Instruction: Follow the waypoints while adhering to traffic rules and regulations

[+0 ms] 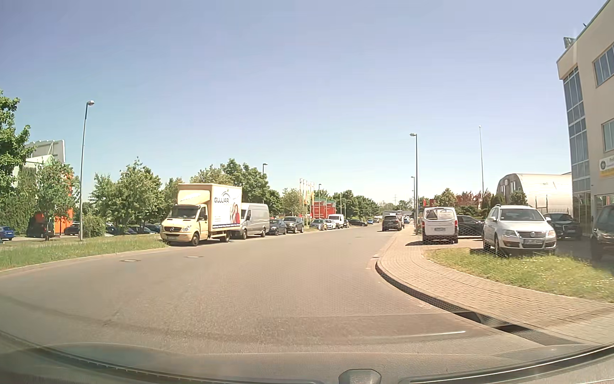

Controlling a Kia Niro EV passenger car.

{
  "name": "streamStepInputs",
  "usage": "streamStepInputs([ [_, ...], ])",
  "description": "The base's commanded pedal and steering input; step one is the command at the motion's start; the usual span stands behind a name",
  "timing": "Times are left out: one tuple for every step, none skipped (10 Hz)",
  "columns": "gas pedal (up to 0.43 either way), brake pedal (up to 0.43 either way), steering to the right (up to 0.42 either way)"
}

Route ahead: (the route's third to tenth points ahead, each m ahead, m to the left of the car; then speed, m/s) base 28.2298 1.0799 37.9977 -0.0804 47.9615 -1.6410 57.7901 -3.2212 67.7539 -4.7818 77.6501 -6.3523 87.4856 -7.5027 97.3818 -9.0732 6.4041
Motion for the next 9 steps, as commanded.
streamStepInputs([
  [0.260, 0.030, -0.066],
  [0.268, 0.030, -0.049],
  [0.268, 0.030, -0.026],
  [0.268, 0.030, -0.003],
  [0.268, 0.030, 0.009],
  [0.268, 0.030, 0.018],
  [0.268, 0.030, 0.018],
  [0.268, 0.030, 0.018],
  [0.268, 0.024, 0.020],
])
